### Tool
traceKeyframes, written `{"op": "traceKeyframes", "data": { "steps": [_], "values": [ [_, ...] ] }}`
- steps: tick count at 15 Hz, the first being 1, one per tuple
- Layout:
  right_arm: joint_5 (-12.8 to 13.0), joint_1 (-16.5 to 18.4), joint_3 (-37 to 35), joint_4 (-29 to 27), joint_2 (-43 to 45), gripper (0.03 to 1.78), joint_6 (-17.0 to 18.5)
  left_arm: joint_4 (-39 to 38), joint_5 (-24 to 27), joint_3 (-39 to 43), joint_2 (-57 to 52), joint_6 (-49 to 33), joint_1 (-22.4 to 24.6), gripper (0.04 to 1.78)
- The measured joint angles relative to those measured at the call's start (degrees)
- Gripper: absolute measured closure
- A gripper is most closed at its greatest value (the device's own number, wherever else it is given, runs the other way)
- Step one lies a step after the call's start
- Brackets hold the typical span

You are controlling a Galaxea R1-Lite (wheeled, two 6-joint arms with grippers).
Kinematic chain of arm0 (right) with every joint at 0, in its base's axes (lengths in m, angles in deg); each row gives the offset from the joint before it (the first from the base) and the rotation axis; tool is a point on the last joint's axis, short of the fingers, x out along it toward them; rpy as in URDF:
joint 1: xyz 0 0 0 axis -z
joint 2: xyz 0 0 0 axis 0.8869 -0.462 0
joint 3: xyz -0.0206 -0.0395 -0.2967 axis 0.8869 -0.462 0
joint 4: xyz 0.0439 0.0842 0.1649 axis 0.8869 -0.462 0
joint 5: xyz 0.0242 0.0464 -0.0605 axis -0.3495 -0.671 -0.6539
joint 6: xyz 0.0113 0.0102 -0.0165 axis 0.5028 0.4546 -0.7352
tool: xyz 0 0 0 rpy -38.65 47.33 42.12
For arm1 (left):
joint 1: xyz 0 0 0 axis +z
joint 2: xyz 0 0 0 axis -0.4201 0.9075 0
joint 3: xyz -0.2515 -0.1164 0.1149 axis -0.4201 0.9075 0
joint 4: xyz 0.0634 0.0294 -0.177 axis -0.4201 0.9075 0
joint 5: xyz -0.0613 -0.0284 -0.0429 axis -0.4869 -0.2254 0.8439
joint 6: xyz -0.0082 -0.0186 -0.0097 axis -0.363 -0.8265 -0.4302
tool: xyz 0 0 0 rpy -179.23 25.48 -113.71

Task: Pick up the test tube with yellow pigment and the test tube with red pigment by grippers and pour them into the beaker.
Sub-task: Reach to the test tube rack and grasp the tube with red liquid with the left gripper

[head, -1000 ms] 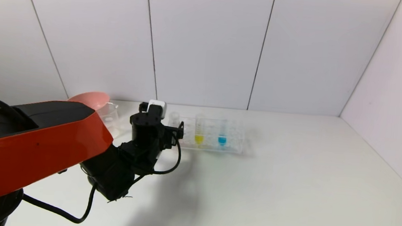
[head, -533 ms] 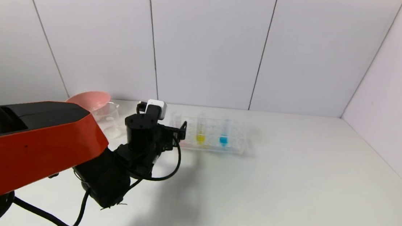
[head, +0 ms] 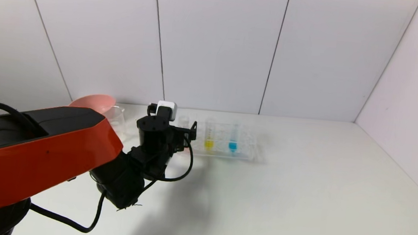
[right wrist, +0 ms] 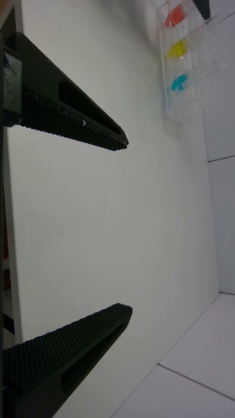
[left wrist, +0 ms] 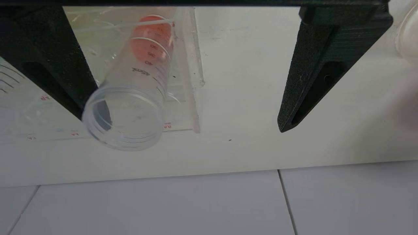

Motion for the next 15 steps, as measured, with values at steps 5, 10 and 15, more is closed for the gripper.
{"op": "traceKeyframes", "data": {
  "steps": [5,10,15],
  "values": [
    [0.0,0.0,0.0,0.0,0.0,0.10,0.0,-0.1,0.1,-0.4,0.8,0.2,-0.6,0.14],
    [0.0,0.0,0.0,0.0,0.0,0.10,0.0,-0.1,0.1,-1.4,1.7,0.2,-0.9,0.82],
    [0.0,0.0,0.0,0.0,0.0,0.10,0.0,-0.3,0.2,-1.9,2.0,0.1,-1.1,1.35]
  ]
}}
